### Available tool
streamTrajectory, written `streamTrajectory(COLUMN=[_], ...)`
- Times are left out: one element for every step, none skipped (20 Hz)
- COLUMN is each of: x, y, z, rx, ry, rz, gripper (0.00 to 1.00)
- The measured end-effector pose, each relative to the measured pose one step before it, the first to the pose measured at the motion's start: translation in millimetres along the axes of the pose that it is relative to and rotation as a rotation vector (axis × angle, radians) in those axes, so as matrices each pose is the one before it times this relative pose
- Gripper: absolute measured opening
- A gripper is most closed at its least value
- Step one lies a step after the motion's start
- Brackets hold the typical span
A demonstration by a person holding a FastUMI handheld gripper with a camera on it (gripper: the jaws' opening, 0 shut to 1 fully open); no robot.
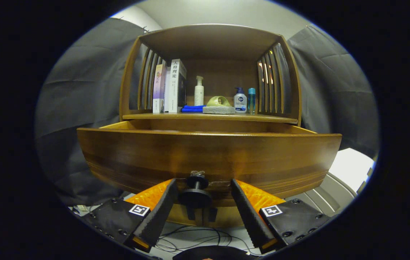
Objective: Pull open the drawer, take out the items inside it, and place them on the countertop above the cabinet.
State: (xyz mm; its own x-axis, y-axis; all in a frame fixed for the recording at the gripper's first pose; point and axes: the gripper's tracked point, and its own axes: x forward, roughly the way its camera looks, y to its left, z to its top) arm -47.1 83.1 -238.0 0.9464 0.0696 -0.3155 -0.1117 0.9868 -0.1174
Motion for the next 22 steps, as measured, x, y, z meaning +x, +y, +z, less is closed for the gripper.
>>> streamTrajectory(x=[1.57, 3.17, 2.96, 3.23, 3.78, 3.65, 4.52, 4.95, 4.70, 4.03, 3.33, 4.42, 2.94, 5.01, 3.75, 3.93, 3.52, 4.03, 3.86, 3.75, 3.71, 3.11], y=[0.22, 0.10, 0.11, 0.26, -0.76, -0.36, -0.06, -0.32, -0.22, 0.05, 0.38, -0.35, 0.03, -0.22, 0.69, -0.04, 0.60, -0.17, 0.48, 0.03, 0.23, -0.01], z=[0.56, 0.35, 1.16, 1.53, 1.80, 3.19, 3.88, -2.73, 5.47, -1.38, 2.49, -0.50, 0.68, 0.38, 1.56, 1.31, 0.81, 0.81, 0.91, 0.98, 0.92, 0.77], rx=[-0.00204, 0.00586, 0.01129, 0.00510, 0.00030, -0.00383, -0.00489, 0.00654, 0.00526, 0.00972, 0.00339, 0.00054, -0.00134, 0.00014, 0.00176, 0.00089, 0.00171, 0.00258, 0.00279, 0.00202, -0.00147, -0.00145], ry=[-0.00204, 0.00061, 0.00018, -0.00113, -0.00024, -0.00508, -0.00700, 0.02251, -0.01711, 0.01869, -0.00667, 0.00846, -0.00452, 0.00367, -0.00329, 0.00294, -0.00234, 0.00356, 0.00009, 0.00310, 0.00030, 0.00296], rz=[-0.00117, -0.00135, 0.00104, -0.00008, -0.00082, -0.00200, -0.00243, -0.00213, -0.00251, -0.00168, -0.00284, -0.00228, -0.00412, -0.00410, -0.00420, -0.00216, -0.00114, 0.00015, -0.00026, -0.00036, -0.00083, -0.00072], gripper=[0.97, 0.97, 0.97, 0.97, 0.97, 0.97, 0.97, 0.97, 0.97, 0.97, 0.97, 0.97, 0.97, 0.97, 0.97, 0.97, 0.97, 0.97, 0.97, 0.97, 0.97, 0.97])
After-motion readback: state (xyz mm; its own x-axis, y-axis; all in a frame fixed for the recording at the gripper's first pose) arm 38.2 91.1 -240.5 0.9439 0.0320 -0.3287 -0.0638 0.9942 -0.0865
